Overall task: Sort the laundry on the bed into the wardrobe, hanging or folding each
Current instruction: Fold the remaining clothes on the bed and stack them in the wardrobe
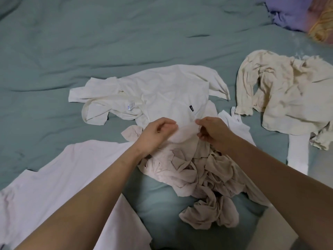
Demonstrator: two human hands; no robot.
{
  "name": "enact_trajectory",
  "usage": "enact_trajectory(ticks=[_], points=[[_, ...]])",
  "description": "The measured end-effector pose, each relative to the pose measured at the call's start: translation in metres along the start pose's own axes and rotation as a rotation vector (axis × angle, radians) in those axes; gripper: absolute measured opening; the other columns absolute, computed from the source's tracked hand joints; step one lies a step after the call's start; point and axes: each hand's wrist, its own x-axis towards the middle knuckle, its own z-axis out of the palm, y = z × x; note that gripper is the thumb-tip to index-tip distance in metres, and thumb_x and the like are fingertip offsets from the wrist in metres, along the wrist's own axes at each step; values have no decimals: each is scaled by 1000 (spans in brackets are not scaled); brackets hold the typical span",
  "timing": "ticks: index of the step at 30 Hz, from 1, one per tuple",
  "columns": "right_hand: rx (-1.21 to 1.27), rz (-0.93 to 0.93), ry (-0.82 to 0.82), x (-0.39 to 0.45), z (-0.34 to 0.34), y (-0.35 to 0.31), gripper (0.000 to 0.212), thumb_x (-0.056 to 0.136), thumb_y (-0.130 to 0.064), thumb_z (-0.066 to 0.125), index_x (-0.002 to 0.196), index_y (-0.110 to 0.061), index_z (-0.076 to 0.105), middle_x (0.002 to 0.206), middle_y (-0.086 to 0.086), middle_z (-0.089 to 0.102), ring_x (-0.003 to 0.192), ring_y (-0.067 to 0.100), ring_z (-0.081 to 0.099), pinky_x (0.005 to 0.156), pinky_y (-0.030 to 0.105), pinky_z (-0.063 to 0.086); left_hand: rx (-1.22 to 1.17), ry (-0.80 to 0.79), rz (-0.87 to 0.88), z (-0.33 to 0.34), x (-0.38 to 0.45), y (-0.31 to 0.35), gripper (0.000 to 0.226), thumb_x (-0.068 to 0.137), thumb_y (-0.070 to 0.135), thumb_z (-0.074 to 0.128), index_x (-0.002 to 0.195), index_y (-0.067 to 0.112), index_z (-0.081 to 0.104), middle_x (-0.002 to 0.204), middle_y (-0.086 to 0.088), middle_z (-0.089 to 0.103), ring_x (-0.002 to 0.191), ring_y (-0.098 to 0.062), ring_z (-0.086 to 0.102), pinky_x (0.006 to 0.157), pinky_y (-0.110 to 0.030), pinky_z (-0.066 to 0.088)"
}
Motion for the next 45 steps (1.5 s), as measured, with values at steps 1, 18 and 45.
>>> enact_trajectory(ticks=[1,18,45], points=[[31,21,-11,-1,0,-2,26,92,-7,58,69,-8,48,44,0,52,36,9,49,38,19,40,-6,-23,46,3,0,7,23,87,29,70,107,19,69,94,8,68,83,0,60,81,-11,45],[292,-42,-154,-16,5,-11,20,87,1,62,106,-5,57,82,11,66,66,17,67,66,27,58,-203,159,-61,11,5,27,3,84,12,72,81,11,72,71,-8,56,61,-7,49,58,-11,41],[-125,-311,-543,-113,147,-65,22,87,9,60,102,-6,66,105,12,67,72,16,68,64,20,56,-308,556,-18,-95,-161,78,18,81,19,76,88,4,70,82,-6,73,77,-14,66,86,-37,55]])
